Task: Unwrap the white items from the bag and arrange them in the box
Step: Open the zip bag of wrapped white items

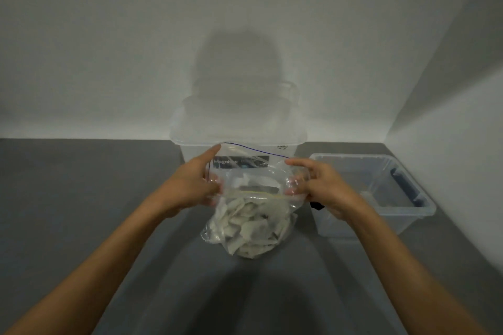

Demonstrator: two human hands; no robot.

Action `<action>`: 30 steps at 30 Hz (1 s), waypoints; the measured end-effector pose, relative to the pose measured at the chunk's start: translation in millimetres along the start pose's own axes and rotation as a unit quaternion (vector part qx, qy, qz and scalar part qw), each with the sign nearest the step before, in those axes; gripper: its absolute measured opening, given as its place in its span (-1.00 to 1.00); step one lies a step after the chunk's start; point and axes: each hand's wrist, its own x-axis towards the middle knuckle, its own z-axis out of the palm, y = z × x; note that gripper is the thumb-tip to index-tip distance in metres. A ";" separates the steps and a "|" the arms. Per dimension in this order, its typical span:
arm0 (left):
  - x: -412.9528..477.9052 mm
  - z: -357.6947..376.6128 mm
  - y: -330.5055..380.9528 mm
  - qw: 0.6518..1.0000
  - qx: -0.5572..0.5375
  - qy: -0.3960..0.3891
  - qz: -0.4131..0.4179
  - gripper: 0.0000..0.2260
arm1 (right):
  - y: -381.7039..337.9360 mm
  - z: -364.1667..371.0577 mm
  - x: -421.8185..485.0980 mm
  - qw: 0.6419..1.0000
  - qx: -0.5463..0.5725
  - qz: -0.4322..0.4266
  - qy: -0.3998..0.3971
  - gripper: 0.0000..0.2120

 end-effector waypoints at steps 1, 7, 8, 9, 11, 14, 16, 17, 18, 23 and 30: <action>2.4 4.3 -4.5 0.992 -0.125 0.017 -0.015 -0.35 | 4.4 6.6 -3.2 0.993 0.113 0.032 0.011 -0.52; 20.6 19.2 -44.8 0.705 -0.670 0.021 -0.233 -0.73 | 37.0 31.0 -9.3 0.773 0.602 0.195 0.042 -0.35; 22.9 23.6 -52.9 0.683 -0.686 0.037 -0.250 -0.75 | 41.1 35.3 -10.1 0.760 0.617 0.197 0.053 -0.34; 26.1 29.1 -63.2 0.677 -0.687 0.044 -0.260 -0.79 | 44.7 39.3 -9.6 0.747 0.630 0.203 0.056 -0.37; 28.1 36.8 -78.1 0.720 -0.641 0.017 -0.266 -0.84 | 48.4 44.0 -9.0 0.735 0.636 0.231 0.045 -0.63; 20.5 41.3 -83.3 0.849 -0.468 -0.058 -0.238 -0.71 | 46.0 48.9 -9.9 0.871 0.439 0.220 0.028 -0.94; 16.4 49.4 -81.8 0.945 -0.281 -0.018 -0.164 -0.63 | 46.4 54.4 -6.5 0.969 0.188 0.156 0.042 -0.85; 16.5 53.9 -84.6 0.982 -0.140 0.033 -0.125 -0.49 | 45.9 58.3 -5.7 0.989 0.060 0.125 0.053 -0.78; 14.7 57.6 -84.8 0.993 -0.001 0.084 -0.081 -0.35 | 45.4 62.2 -5.0 0.991 -0.064 0.093 0.068 -0.74; 8.1 66.4 -86.2 0.935 0.316 0.161 0.000 -0.18 | 44.5 64.6 2.5 0.926 -0.320 -0.049 0.193 -0.83; 6.7 58.5 -74.4 0.943 0.285 0.170 0.015 -0.33 | 38.0 45.3 11.3 0.947 0.263 0.066 0.172 -0.78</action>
